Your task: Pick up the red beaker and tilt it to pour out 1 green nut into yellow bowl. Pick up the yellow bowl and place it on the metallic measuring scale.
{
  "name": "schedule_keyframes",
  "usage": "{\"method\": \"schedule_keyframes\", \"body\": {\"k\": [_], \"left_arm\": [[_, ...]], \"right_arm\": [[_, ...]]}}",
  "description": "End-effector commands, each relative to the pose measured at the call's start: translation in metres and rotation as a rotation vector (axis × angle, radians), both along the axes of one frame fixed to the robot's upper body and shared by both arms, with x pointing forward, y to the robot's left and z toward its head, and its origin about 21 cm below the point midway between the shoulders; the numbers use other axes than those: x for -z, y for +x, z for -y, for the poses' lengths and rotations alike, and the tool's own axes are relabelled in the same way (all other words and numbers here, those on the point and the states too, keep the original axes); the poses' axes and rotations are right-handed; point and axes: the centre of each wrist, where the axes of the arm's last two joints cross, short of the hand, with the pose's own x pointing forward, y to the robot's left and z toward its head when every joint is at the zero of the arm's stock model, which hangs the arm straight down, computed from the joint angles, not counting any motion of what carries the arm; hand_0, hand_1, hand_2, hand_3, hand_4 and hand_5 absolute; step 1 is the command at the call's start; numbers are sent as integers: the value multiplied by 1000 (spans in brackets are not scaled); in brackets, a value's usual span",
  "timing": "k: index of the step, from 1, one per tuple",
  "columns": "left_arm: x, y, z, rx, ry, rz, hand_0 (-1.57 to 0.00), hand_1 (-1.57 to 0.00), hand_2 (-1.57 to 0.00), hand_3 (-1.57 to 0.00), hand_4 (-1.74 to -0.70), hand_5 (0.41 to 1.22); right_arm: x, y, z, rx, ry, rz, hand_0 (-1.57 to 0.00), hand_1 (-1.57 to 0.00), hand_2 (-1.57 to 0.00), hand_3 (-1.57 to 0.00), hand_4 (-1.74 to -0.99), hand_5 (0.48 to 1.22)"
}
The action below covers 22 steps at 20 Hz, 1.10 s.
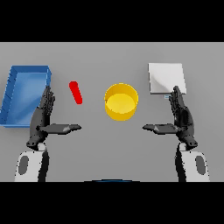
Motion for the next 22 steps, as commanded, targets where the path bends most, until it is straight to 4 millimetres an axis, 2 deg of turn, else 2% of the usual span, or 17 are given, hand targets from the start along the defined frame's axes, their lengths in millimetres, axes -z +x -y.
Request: {"method": "schedule_keyframes", "body": {"k": [1, 6, 7, 9, 12, 14, 17, 19, 22], "left_arm": [[0, -1, 1, 0, -1, 1, 1, 1, 1, 1, -1141, 660], [3, -8, 9, 6, -1, 6, 1, 1, 1, 1, -1141, 660], [-3, -19, 8, 42, 76, 44, 1, 1, 1, 1, -1141, 660], [-14, -34, 14, 83, 155, 81, 1, 1, 1, 1, -1144, 660], [-25, -40, 12, 89, 195, 53, 1, 1, 1, 1, -1136, 657], [-23, -42, 13, 102, 202, 14, 1, 1, 1, 1, -1139, 652], [-21, -26, 15, 111, 205, -12, 1, 1, 1, 1, -1136, 648], [-11, -13, 16, 117, 203, -60, 1, 1, 1, 1, -1145, 643], [-6, 8, 12, 124, 209, -53, 1, 1, 1, 1, -1178, 650]], "right_arm": [[0, 0, 0, 1, 0, 0, 1, 1, 1, 1, -1071, 578], [-1, 2, 5, 2, -5, -8, 1, 1, 1, 1, -1071, 578], [-7, -5, 6, -9, -151, 83, 1, 1, 1, 1, -1071, 578], [-10, -17, 4, -33, -294, 150, 1, 1, 1, 1, -1066, 576], [-14, -19, 0, -29, -341, 159, 1, 1, 1, 1, -1084, 585], [-13, -19, -1, -49, -314, 143, 1, 1, 1, 1, -1118, 600], [-16, -20, -2, -73, -295, 169, 1, 1, 1, 1, -1163, 624], [-14, -21, -4, -85, -260, 151, 1, 1, 1, 1, -1189, 626], [-15, -18, -1, -88, -247, 152, 1, 1, 1, 1, -1215, 628]]}}
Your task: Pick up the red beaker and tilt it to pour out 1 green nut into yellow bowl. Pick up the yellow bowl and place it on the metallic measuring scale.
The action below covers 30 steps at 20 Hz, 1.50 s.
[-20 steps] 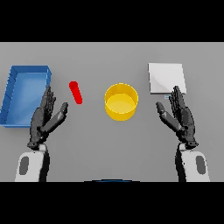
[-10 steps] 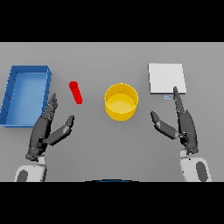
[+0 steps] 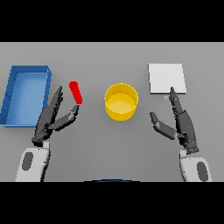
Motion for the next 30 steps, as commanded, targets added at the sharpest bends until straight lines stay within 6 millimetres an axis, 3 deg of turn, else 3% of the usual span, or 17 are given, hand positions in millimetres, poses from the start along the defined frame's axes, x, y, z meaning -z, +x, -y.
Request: {"method": "schedule_keyframes", "body": {"k": [1, 4, 13, 18, 23, 24, 26, 28, 30], "left_arm": [[5, 9, 3, -1, 7, -15, 1, 1, 1, 1, -1178, 648], [10, 31, 1, 10, 26, -16, 1, 1, 1, 1, -1178, 637], [12, 75, 22, 32, 76, -6, 1, 1, 1, 1, -1197, 663], [20, 88, 27, 16, 67, -16, 1, 1, 1, 1, -1215, 678], [32, 97, 27, -6, -32, 32, 1, 1, -6, 1, -1303, 719], [34, 100, 31, -6, -48, 29, -4, -7, -54, -37, -1328, 738], [37, 100, 38, -20, -68, 43, -207, -230, -287, -254, -1401, 787], [39, 101, 43, -59, -45, 47, -551, -588, -662, -728, -1471, 943], [38, 102, 48, -64, 30, 38, -918, -941, -989, -984, -1558, 1043]], "right_arm": [[-2, 1, 2, 4, 2, 3, 1, 1, 1, 1, -1219, 626], [0, 0, 1, 0, 6, -4, 1, 1, 1, 1, -1229, 626], [-3, -3, 6, -2, 9, 3, 1, 1, 1, 1, -1231, 633], [1, -6, 7, 9, 2, -10, 1, 1, 1, 1, -1241, 641], [-3, -4, 7, 26, 5, -12, 1, 1, 1, 1, -1246, 646], [-2, -3, 9, 23, 16, -15, 1, 1, 1, 1, -1244, 644], [-4, -3, 5, 21, 14, -5, 1, 1, 1, 1, -1240, 645], [-4, -4, 4, 14, 6, 6, 1, 1, 1, 1, -1237, 648], [-1, -6, 8, 19, 12, -12, 1, 1, 1, 1, -1239, 648]]}}
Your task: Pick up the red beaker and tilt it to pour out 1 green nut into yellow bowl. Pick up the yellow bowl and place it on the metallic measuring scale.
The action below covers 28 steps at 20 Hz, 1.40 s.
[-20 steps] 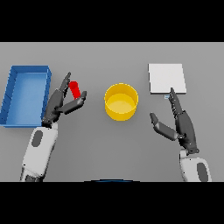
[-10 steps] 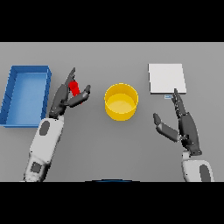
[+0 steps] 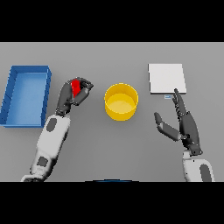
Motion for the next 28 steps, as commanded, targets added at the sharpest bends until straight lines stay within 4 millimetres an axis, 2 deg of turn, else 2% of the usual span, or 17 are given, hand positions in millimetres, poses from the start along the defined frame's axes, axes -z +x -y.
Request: {"method": "schedule_keyframes", "body": {"k": [1, 3, 6, 8, 10, 14, 17, 22, 28], "left_arm": [[-4, 4, 4, 10, 16, 3, -1049, -1067, -1106, -1058, -1589, 1079], [-3, 2, 4, 22, 11, 21, -1237, -1248, -1273, -1154, -1636, 1130], [-5, 2, 3, 28, 13, 27, -1400, -1406, -1419, -1357, -1542, 1174], [-5, -1, 3, 39, -67, 57, -1462, -1465, -1473, -1434, -1614, 1165], [-13, 2, -1, 53, -133, 83, -1501, -1503, -1509, -1484, -1660, 1150], [-40, 9, -4, 73, -164, 120, -1542, -1543, -1545, -1535, -1708, 1132], [-57, 14, -6, 115, -95, 136, -1556, -1557, -1558, -1553, -1724, 1130], [-69, 23, -13, 144, 4, 134, -1556, -1557, -1558, -1553, -1724, 1139], [-98, 32, -3, 268, 365, 152, -1567, -1567, -1568, -1566, -1737, 1120]], "right_arm": [[0, 0, 1, 7, 1, -1, 1, 1, 1, 1, -1239, 648], [-2, 1, -2, -3, -2, 18, 1, 1, 1, 1, -1242, 650], [-1, 3, -3, -10, 23, 6, 1, 1, 1, 1, -1255, 644], [1, 2, -3, -6, 7, 9, 1, 1, 1, 1, -1245, 642], [3, 0, -1, -4, 9, -3, 1, 1, 1, 1, -1246, 644], [3, 0, -3, -11, -8, 20, 1, 1, 1, 1, -1228, 645], [0, 3, -4, -8, -24, 31, 1, 1, 1, 1, -1219, 653], [2, 3, -3, -11, -45, 51, 1, 1, 1, 1, -1219, 661], [-1, 0, -2, -6, -69, 35, 1, 1, 1, 1, -1190, 658]]}}
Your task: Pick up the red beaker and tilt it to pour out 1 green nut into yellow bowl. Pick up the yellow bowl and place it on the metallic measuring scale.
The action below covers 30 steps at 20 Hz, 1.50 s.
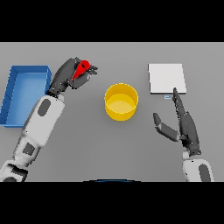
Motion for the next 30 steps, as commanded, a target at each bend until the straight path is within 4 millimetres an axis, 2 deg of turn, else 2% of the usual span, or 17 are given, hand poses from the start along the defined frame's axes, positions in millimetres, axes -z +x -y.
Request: {"method": "schedule_keyframes", "body": {"k": [1, 6, 11, 12, 15, 19, 23, 25, 30], "left_arm": [[-3, 1, 2, 23, 75, 6, -1568, -1568, -1568, -1567, -1737, 1125], [-28, 5, 34, 113, 391, 48, -1570, -1570, -1570, -1570, -1740, 1147], [-35, 10, 54, 204, 754, 115, -1571, -1571, -1571, -1571, -1741, 1197], [-34, 9, 61, 230, 834, 113, -1571, -1571, -1571, -1571, -1689, 1202], [-43, 11, 74, 301, 1021, 158, -1571, -1571, -1571, -1383, -1710, 1211], [-56, 18, 87, 383, 1225, 204, -1571, -1571, -1571, -1295, -1719, 1217], [-52, 17, 106, 494, 1358, 261, -1571, -1571, -1571, -1458, -1727, 1219], [-60, 18, 111, 519, 1442, 305, -1571, -1571, -1571, -1499, -1730, 1220], [-61, 19, 124, 592, 1641, 417, -1571, -1571, -1571, -1547, -1737, 1221]], "right_arm": [[0, 1, -1, 1, 7, -3, 1, 1, 1, 1, -1186, 660], [-2, 2, -3, -9, 23, -21, 1, 1, 1, 1, -1182, 668], [0, -3, -2, -10, 40, -20, 1, 1, 1, 1, -1187, 676], [0, -3, 0, -5, 37, -28, 1, 1, 1, 1, -1191, 675], [-1, 0, -5, 3, 64, -43, 1, 1, 1, 1, -1195, 671], [1, -2, -7, 3, 107, -49, 1, 1, 1, 1, -1206, 639], [1, -1, -3, 17, 82, -31, 1, 1, 1, 1, -1221, 610], [1, 1, -3, 33, 65, -27, 1, 1, 1, 1, -1213, 591], [2, 1, -6, 35, 62, -20, 1, 1, 1, 1, -1160, 569]]}}
